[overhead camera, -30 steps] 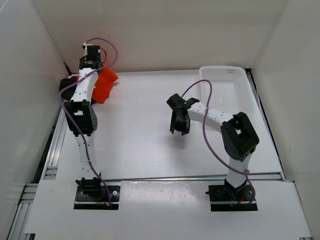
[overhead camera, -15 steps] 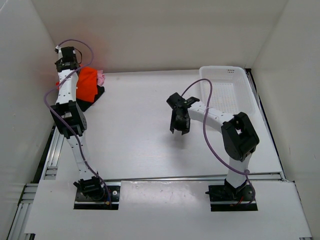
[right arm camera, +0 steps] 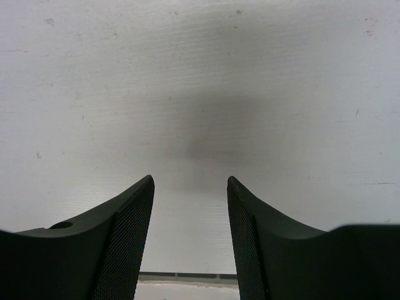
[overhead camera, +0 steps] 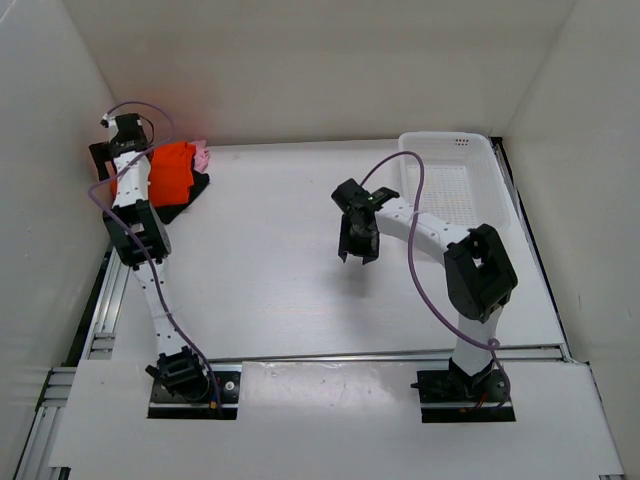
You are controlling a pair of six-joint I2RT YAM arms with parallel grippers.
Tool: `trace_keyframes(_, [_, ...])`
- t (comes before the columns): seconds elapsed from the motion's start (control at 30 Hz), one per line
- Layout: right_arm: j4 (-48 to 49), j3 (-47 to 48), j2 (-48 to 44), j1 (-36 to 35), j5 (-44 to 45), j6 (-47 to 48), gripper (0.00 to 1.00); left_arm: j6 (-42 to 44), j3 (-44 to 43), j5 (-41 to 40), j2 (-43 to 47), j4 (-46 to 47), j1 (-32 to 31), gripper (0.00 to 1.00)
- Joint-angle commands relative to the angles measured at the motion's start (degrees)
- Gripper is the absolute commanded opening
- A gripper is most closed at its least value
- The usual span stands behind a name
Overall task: Fold and stack the t-shirts
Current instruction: Put the neatly folded tshirt into the corner of the board with the left arm
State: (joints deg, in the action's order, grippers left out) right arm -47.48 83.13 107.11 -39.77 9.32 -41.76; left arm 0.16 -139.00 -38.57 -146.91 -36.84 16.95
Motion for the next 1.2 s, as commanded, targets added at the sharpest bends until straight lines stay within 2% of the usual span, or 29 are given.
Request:
trace_keyframes(0.0, [-1.7, 2.6, 1.0, -0.4, 0.9, 0.7, 0.55, -0.2, 0.6, -1.0, 9.4, 2.7, -0.6, 1.0])
trace_keyframes(0.07, [-1.7, 3.9, 1.7, -0.4, 0.3, 0.7, 0.55, -0.2, 2.2, 0.2, 13.4, 2.7, -2.1, 1.0])
trace_keyframes(0.13, [-1.7, 4.4, 2.3, -1.0, 0.3, 0.7, 0.55, -0.2, 7.5, 3.0, 17.5, 2.7, -3.5, 1.0])
trace_keyframes(0.23, [-2.3, 4.9, 2.3, -1.5, 0.3, 0.7, 0.55, -0.2, 17.2, 7.2, 28.0, 2.7, -7.8, 1.0])
trace_keyframes(0.27, [-3.0, 4.9, 2.3, -1.5, 0.3, 0.7, 0.55, -0.2, 20.1, 8.0, 33.5, 2.7, -10.7, 1.0])
trace_keyframes(0.4, [-4.3, 4.3, -1.6, -1.5, 2.2, 0.7, 0.55, -0.2, 36.4, 9.9, 46.1, 2.0, -18.7, 1.0])
trace_keyframes(0.47, [-4.8, 2.8, -3.5, -1.5, 3.6, 0.7, 0.55, -0.2, 43.2, 9.9, 52.2, -0.8, -23.7, 1.0])
trace_keyframes(0.53, [-5.4, 1.6, -6.9, -1.5, 4.6, 0.2, 0.55, -0.2, 45.7, 11.3, 55.5, -5.2, -26.4, 1.0])
trace_keyframes(0.57, [-5.4, 0.8, -8.2, -1.5, 5.2, -0.3, 0.55, -0.2, 46.2, 15.1, 56.9, -8.3, -27.4, 1.0])
trace_keyframes(0.6, [-5.4, -0.9, -10.9, -2.1, 5.7, -0.3, 0.55, -0.2, 46.7, 17.5, 59.3, -14.7, -28.1, 1.0])
trace_keyframes(0.67, [-5.4, -2.9, -14.0, -2.1, 6.4, -1.4, 0.59, -0.2, 47.8, 24.5, 61.4, -20.6, -28.7, 1.0])
trace_keyframes(0.7, [-5.4, -5.0, -17.1, -2.1, 6.9, -1.4, 0.6, -0.2, 49.0, 25.0, 63.8, -22.6, -28.7, 1.0])
trace_keyframes(0.73, [-5.4, -6.2, -18.7, -2.1, 6.9, -1.4, 0.6, -0.2, 54.0, 25.0, 65.2, -23.5, -28.7, 1.0])
trace_keyframes(0.8, [-5.4, -9.9, -23.6, -2.6, 7.8, -1.4, 0.62, -0.2, 60.7, 20.1, 70.0, -24.1, -28.1, 1.0])
trace_keyframes(0.83, [-5.4, -11.1, -25.2, -2.6, 7.8, -2.1, 0.62, -0.2, 67.2, 18.1, 71.7, -23.5, -27.5, 1.0])
trace_keyframes(0.93, [-5.4, -16.3, -31.9, -3.8, 7.8, -2.9, 0.63, -0.2, 76.8, 16.1, 79.7, -23.5, -25.6, 1.0])
trace_keyframes(1.03, [-5.4, -21.6, -39.2, -3.8, 8.3, -5.3, 0.66, -0.2, 82.2, 18.3, 88.2, -25.3, -25.6, 1.0])
trace_keyframes(1.17, [-5.4, -27.7, -49.1, -3.8, 8.9, -8.2, 0.68, -0.2, 87.1, 20.2, 95.4, -28.9, -25.6, 1.0])
